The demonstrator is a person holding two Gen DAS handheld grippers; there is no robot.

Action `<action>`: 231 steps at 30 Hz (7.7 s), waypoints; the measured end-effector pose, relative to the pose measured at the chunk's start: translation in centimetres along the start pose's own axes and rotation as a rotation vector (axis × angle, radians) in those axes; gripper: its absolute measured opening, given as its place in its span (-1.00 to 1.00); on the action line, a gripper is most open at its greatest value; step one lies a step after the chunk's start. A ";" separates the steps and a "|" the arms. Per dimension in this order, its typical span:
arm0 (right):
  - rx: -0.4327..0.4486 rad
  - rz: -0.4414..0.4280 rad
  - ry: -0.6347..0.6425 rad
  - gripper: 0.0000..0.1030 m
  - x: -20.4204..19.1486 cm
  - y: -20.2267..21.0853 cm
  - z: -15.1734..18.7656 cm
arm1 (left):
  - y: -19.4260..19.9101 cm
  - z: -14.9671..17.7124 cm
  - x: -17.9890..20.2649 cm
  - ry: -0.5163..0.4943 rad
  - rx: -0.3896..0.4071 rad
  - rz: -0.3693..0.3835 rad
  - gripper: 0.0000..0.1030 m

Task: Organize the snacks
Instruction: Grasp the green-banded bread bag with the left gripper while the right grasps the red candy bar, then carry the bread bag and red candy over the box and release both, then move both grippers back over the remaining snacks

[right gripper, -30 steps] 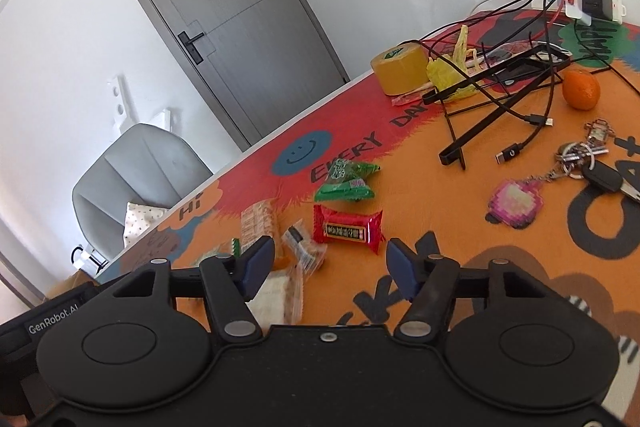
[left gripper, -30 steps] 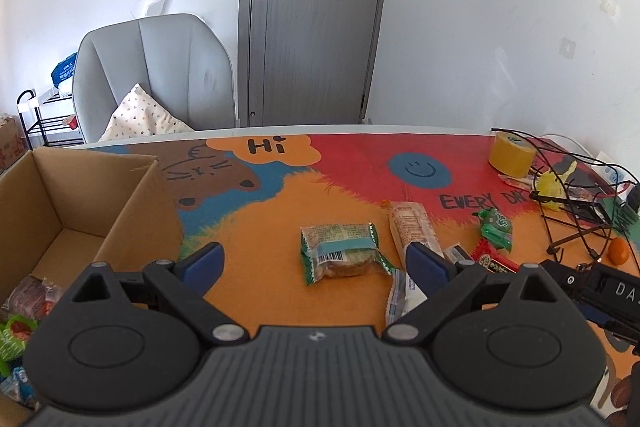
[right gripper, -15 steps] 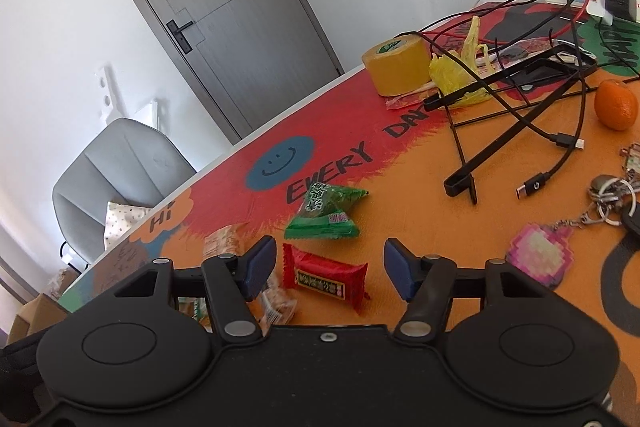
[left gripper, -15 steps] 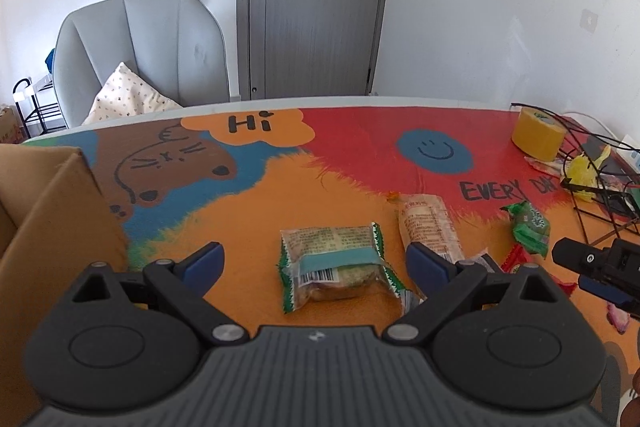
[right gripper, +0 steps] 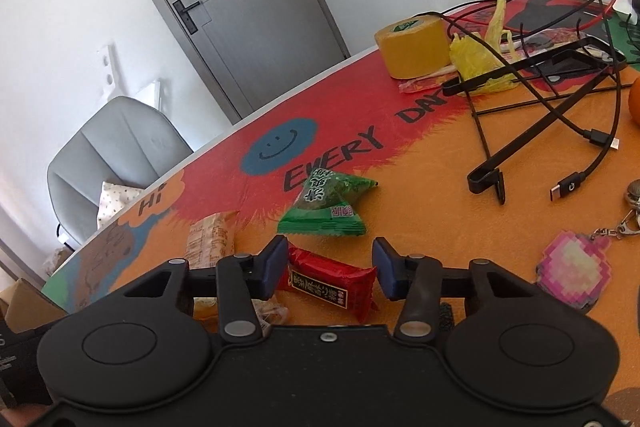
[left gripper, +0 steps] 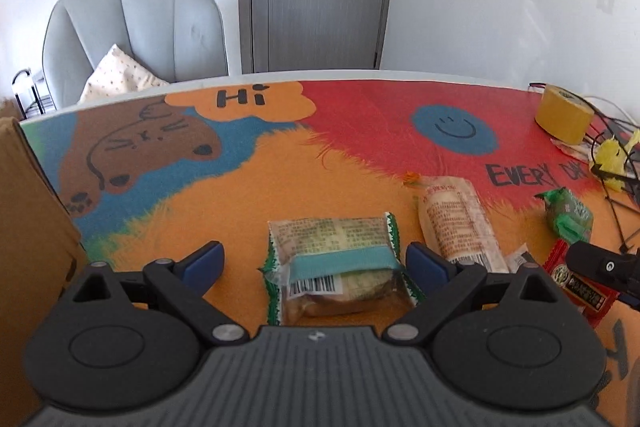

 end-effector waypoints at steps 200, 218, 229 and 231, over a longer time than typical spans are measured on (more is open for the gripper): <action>0.181 -0.003 0.026 0.72 -3.8 16.6 3.3 | 19.0 1.4 -4.5 0.047 0.205 0.120 0.95; 0.149 0.048 -0.013 0.73 0.4 13.8 2.1 | 14.0 1.9 1.7 -0.030 0.118 0.162 0.95; 0.105 0.044 -0.053 0.73 2.4 11.2 2.3 | 10.1 3.1 3.8 -0.063 0.058 0.141 0.95; 0.101 0.045 -0.060 0.73 2.6 10.9 2.4 | 9.4 3.4 4.2 -0.071 0.040 0.154 0.95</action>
Point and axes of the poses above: each gripper's, at about its wrist camera, not at the fingertips, and y roughly against the way its jaws point, x to its right, z to its underside, the point moved 5 cm from there along -y, roughly the way its jaws point, and after that the axes turned 7 degrees about x, right-handed, at the moved point
